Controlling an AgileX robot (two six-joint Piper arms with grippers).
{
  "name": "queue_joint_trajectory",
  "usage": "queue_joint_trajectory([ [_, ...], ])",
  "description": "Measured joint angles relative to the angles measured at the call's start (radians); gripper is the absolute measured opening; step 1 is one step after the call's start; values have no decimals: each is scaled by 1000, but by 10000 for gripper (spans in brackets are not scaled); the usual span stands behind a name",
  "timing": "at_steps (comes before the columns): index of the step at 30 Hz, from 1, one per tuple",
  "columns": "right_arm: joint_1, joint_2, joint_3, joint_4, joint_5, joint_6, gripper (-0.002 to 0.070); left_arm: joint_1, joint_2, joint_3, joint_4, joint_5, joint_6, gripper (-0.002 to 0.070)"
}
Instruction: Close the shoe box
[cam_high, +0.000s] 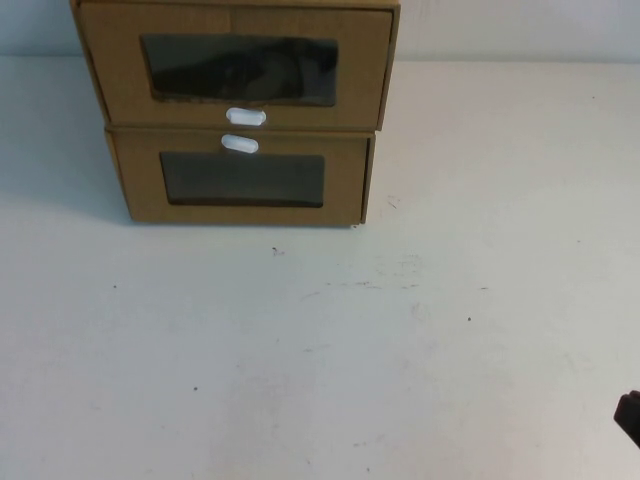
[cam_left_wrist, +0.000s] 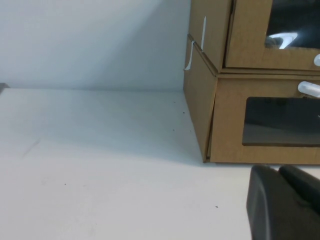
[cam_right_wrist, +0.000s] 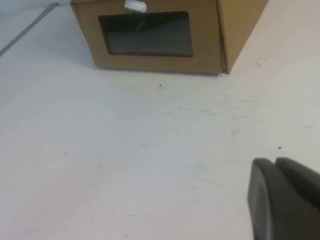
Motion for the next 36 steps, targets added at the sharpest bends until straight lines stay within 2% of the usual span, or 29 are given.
queue_joint_trajectory([
  [4, -67, -40, 19, -117, 25, -5, -11, 0, 0, 0, 0, 0, 0, -5],
  [10, -353, -195, 166, -163, -103, -3, -11, 0, 0, 0, 0, 1, 0, -5],
  [14, -474, -306, 223, -170, -123, -3, -11, 0, 0, 0, 0, 1, 0, -5],
  [17, -506, -322, 225, -170, -123, -3, -11, 0, -2, 0, 0, 3, 0, -5],
  [27, -508, -322, 227, -157, -91, -12, -11, 0, -2, 0, 0, 3, 0, -5],
  [29, -508, -322, 227, -36, -80, -131, -11, 0, -2, 0, 0, 3, 0, -5],
  [33, -508, -322, 227, 274, -12, -515, -11, 0, -2, 0, 0, 3, 0, -5],
  [36, -508, -322, 227, 312, 51, -581, -11, 0, -2, 0, 0, 3, 0, -5],
])
